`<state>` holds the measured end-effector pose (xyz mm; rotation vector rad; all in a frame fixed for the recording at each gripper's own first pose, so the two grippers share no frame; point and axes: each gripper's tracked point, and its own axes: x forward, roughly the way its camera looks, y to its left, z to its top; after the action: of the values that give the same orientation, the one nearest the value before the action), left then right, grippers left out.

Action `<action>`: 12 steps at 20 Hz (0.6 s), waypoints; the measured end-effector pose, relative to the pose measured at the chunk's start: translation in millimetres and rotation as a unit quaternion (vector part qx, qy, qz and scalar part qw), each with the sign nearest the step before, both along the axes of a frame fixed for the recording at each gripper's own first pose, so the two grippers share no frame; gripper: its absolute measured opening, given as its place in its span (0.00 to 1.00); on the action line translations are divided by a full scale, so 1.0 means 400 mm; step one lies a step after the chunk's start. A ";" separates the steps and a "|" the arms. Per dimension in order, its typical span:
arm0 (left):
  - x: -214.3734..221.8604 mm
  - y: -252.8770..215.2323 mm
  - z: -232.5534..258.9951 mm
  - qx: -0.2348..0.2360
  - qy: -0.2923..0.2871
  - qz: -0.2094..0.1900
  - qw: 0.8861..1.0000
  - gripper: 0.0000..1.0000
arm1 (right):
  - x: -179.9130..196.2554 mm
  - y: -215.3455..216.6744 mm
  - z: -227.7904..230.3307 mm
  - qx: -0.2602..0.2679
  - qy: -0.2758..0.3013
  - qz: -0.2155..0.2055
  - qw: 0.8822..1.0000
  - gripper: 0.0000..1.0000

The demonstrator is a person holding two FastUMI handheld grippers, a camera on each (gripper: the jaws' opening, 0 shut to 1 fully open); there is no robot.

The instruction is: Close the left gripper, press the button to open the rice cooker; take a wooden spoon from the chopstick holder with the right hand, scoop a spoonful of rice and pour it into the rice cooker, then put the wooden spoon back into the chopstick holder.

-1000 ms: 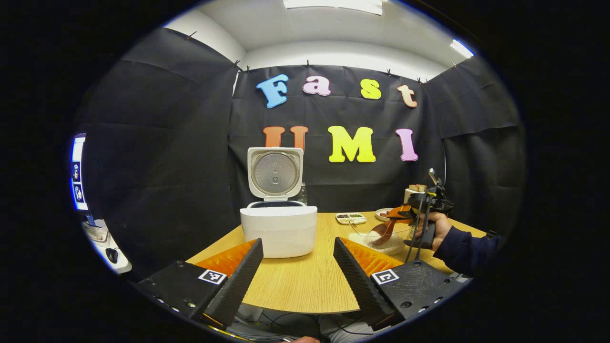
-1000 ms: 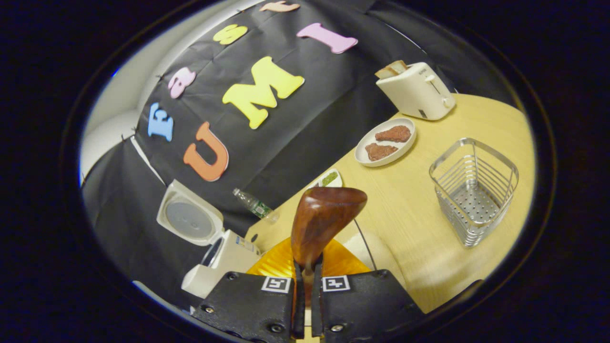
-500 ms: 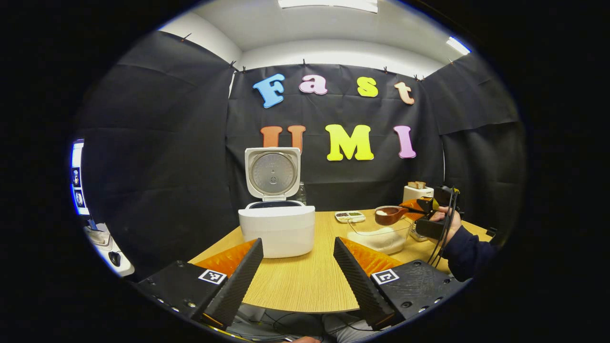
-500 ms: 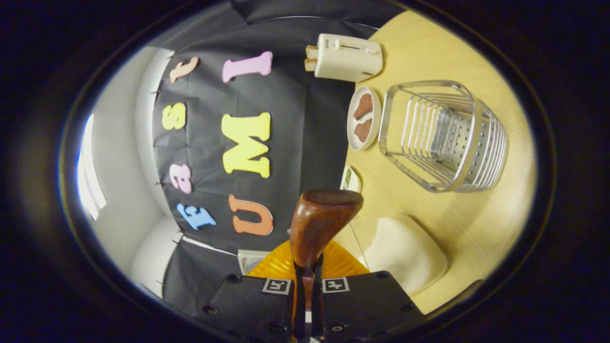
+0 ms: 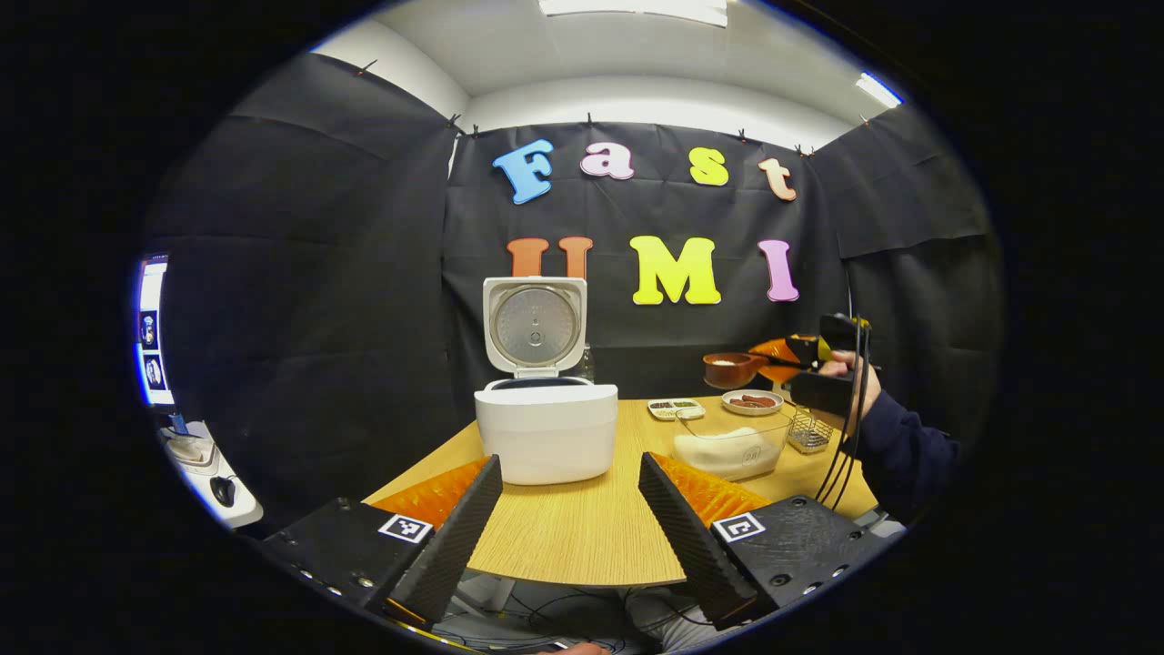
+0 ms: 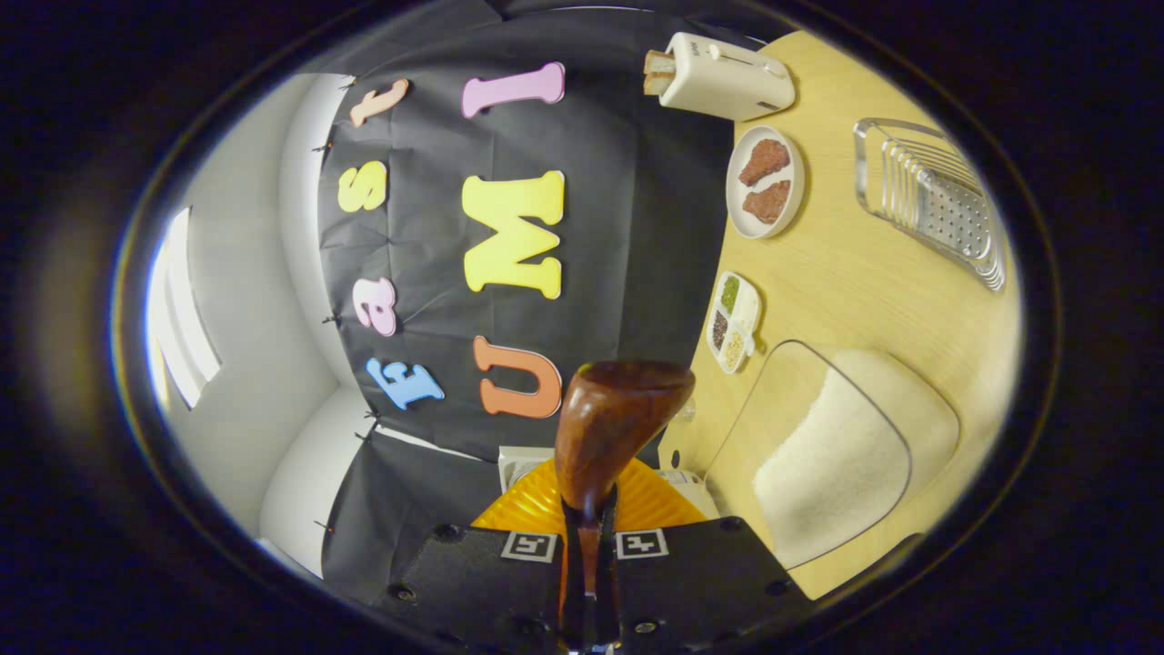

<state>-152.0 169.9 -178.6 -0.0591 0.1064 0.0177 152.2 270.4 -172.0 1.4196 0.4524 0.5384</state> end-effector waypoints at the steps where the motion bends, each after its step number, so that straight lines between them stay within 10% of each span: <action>1: -0.005 0.018 -0.002 0.003 0.000 0.005 1.000 0.96 | 0.011 0.033 0.020 -0.008 -0.006 0.003 1.000 0.10; 12: -0.060 0.134 -0.001 0.005 -0.004 0.041 0.999 0.96 | 0.168 0.508 0.115 -0.150 -0.055 0.062 0.985 0.10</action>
<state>-175.9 223.3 -178.9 -0.0526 0.0949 0.0994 219.3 473.6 -126.0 1.0734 0.5119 0.6175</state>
